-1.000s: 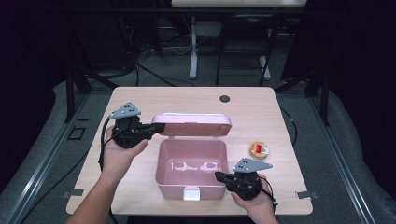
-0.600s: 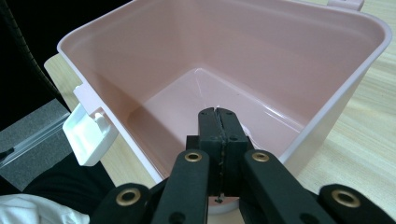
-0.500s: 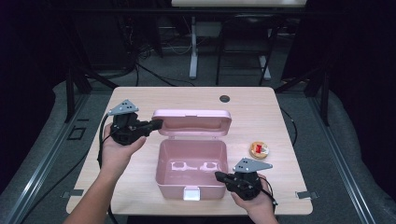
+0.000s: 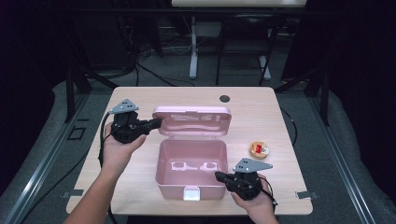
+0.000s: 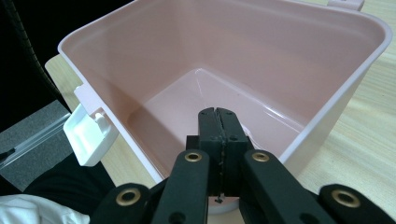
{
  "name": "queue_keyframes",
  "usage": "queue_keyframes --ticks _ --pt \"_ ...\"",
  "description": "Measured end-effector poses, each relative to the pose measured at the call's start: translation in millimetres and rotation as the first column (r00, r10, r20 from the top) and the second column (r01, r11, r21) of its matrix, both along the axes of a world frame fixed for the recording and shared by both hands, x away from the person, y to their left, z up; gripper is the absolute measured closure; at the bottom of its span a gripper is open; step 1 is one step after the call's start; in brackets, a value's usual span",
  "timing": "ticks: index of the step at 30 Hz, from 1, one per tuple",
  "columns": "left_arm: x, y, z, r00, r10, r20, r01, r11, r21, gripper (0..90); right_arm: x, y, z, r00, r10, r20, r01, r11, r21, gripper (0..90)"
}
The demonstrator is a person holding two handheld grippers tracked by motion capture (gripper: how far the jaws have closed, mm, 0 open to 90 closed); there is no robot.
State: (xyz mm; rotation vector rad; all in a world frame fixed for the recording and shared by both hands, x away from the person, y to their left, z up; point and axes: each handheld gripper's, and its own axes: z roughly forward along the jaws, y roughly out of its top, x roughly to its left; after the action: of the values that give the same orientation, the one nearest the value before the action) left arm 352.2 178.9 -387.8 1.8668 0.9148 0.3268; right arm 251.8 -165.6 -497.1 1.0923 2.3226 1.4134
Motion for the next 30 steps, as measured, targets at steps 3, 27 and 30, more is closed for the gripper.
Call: queue_keyframes --ticks 3,27,30 --pt "1.4 0.9 -0.9 1.0000 0.003 -0.003 -0.003 1.0000 -0.002 90.0 0.2 -0.1 -0.1 1.0000 0.001 0.002 -0.001 1.000 0.000 90.0" --pt "8.8 6.5 -12.1 0.9994 0.023 -0.024 -0.024 0.9996 -0.012 89.9 -0.2 -0.2 -0.4 1.0000 0.001 0.006 -0.001 1.000 -0.001 90.0" --pt "7.3 8.1 -17.4 0.9991 0.019 -0.037 -0.020 0.9997 -0.016 88.9 -0.4 0.0 -0.4 1.0000 0.001 0.008 -0.001 1.000 -0.003 90.0"
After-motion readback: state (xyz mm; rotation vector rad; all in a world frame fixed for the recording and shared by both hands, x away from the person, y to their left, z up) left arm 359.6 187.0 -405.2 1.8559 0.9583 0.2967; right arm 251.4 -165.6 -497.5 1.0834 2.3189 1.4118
